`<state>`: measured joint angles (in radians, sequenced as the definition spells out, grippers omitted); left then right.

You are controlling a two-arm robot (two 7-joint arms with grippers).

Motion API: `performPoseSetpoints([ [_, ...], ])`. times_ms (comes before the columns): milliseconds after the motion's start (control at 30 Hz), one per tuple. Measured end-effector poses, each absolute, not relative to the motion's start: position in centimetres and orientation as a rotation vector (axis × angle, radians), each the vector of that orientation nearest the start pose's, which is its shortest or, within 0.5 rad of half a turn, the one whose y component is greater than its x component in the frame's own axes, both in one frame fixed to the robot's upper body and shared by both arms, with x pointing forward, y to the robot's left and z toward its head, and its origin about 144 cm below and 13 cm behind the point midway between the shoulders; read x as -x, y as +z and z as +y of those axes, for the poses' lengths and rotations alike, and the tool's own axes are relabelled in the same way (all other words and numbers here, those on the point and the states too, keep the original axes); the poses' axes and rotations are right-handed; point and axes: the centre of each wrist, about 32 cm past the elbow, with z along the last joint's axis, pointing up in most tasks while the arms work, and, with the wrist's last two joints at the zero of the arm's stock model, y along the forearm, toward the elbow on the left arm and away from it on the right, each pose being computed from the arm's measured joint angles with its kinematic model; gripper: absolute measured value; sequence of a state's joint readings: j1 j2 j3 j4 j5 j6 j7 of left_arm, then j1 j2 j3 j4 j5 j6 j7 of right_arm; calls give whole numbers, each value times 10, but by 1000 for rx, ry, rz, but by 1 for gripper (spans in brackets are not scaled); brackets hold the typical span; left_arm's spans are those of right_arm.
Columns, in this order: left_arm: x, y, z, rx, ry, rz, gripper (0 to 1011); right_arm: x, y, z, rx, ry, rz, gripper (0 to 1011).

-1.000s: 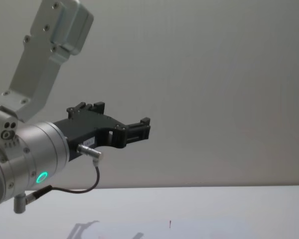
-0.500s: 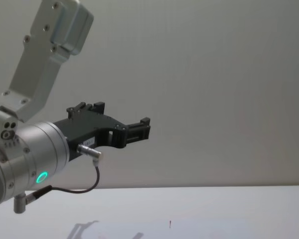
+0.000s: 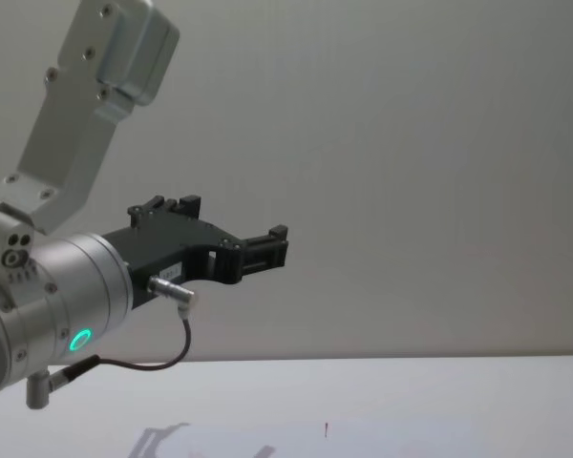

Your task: Use the one hand to pick up the stamp and affix it onto the A4 paper.

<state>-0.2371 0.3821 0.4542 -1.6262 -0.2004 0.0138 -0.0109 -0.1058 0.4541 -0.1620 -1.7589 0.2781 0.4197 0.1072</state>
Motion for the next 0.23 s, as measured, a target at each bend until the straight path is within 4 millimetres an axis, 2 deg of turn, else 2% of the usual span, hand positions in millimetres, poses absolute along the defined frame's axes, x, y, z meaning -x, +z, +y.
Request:
performPoseSetpoints([
  [67, -492, 1204, 198, -61, 1124, -268, 1001, -424, 1167, -286, 443, -1246, 184, 994],
  [233, -492, 1204, 198, -61, 1124, -268, 1001, -424, 1166, -286, 443, -1246, 184, 1001],
])
